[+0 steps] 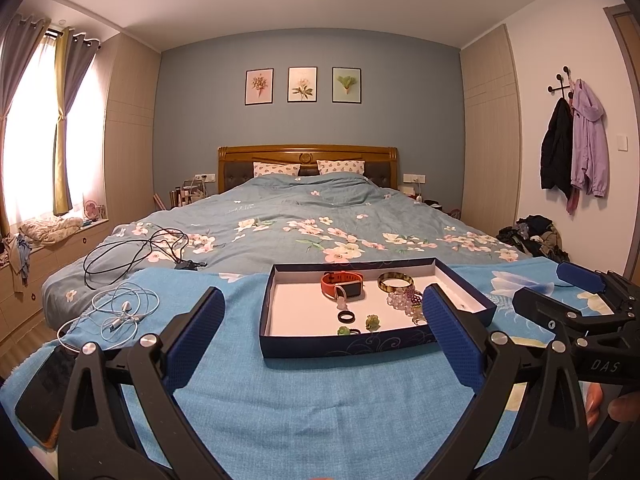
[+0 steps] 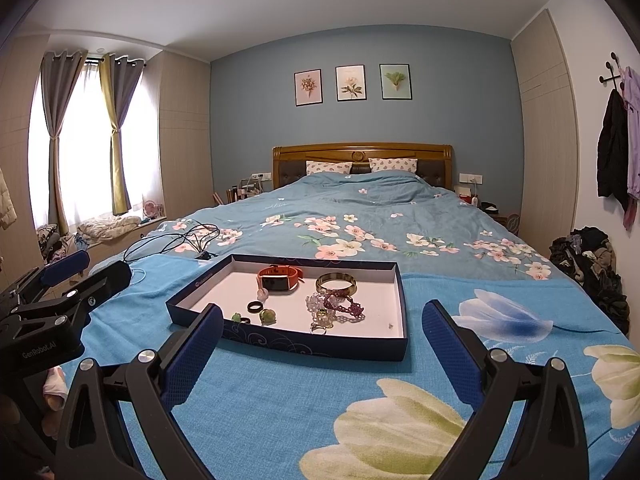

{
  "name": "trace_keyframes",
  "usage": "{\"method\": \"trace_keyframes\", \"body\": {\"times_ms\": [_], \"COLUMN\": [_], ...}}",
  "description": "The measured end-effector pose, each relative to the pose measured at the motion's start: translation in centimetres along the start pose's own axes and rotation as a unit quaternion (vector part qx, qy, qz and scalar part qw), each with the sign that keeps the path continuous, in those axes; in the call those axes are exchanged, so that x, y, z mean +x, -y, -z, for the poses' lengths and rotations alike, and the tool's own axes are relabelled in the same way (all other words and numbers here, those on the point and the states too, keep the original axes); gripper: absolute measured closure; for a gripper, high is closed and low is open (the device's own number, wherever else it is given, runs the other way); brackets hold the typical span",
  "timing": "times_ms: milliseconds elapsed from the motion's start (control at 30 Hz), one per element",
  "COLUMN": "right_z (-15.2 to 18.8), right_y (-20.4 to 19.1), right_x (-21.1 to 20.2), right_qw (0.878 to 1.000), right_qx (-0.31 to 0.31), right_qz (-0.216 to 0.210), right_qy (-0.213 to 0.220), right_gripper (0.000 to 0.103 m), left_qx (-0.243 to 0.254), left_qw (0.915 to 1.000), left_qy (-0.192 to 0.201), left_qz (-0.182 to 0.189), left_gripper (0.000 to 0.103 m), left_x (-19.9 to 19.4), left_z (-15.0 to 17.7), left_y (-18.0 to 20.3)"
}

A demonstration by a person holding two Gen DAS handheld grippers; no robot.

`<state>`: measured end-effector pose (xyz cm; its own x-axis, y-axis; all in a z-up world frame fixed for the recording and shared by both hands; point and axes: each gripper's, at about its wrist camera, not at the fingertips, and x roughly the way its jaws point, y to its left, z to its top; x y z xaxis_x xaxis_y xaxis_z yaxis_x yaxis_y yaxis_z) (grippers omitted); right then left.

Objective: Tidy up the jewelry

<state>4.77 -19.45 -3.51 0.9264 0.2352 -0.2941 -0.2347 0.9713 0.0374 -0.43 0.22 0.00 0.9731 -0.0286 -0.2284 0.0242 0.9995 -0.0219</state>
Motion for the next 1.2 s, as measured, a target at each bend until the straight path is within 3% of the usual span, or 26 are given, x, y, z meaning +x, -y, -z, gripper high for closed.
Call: {"method": "trace_keyframes", "body": {"times_ms": [1200], "right_z": [0.39], "right_y": [0.28], "right_x": [0.07], "right_qw": [1.0], "right_qx": [0.005], "right_qz": [0.003], "right_qy": [-0.002], "right_gripper": [0.007], "left_qx": [-0.001], "left_qw": [1.0], "left_qy": [-0.008], "left_qz": [-0.005], "left_gripper": [0.006], "left_x": [0.66], "left_z": [0.64], "left_y": [-0.16]}}
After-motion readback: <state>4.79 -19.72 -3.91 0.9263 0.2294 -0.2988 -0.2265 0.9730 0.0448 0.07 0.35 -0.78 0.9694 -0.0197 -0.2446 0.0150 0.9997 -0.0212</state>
